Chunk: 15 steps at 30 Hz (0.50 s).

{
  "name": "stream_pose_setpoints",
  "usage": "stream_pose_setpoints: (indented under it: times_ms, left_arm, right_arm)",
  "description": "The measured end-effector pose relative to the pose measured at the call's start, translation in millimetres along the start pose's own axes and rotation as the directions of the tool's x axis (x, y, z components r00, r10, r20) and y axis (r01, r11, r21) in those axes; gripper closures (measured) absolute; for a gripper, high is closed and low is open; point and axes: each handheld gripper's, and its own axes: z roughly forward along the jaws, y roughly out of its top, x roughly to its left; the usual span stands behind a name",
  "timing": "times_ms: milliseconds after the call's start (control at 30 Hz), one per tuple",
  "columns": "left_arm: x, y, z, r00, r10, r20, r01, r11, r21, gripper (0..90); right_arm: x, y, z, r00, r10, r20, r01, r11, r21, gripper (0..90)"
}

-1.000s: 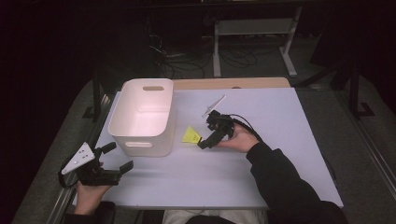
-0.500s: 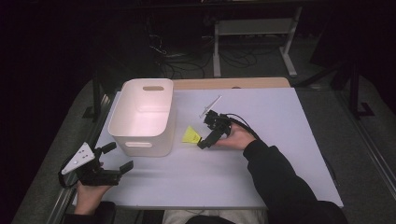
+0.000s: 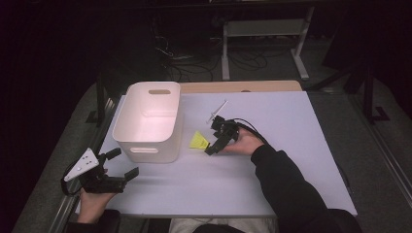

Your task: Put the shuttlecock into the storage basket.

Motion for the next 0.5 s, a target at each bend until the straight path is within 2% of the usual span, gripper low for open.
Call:
stream_pose_setpoints:
  times_ms: [167, 267, 433, 500]
  left_arm:
    - [-0.1, 0.0, -0.1, 1.0000, -0.001, 0.000, 0.001, 1.0000, -0.002, 0.0]
    - [0.0, 0.0, -0.2, 1.0000, -0.001, 0.000, 0.001, 1.0000, -0.002, 0.0]
    - [-0.1, 0.0, -0.2, 1.0000, -0.001, 0.000, 0.001, 1.0000, -0.004, 0.0]
    - [-0.2, 0.0, -0.1, 1.0000, -0.002, 0.000, 0.002, 1.0000, -0.003, 0.0]
  right_arm:
    - [1.5, 3.0, 3.5, 0.9997, -0.022, -0.006, 0.022, 1.000, 0.018, 21.6]
    - [3.0, 3.8, 6.0, 0.9994, -0.034, -0.013, 0.034, 0.999, 0.024, 30.5]
    - [4.3, 4.7, 8.2, 0.9982, -0.054, 0.025, 0.054, 0.998, 0.025, 43.3]
    - [3.2, 4.5, 8.4, 0.9979, -0.060, 0.025, 0.059, 0.998, 0.022, 47.6]
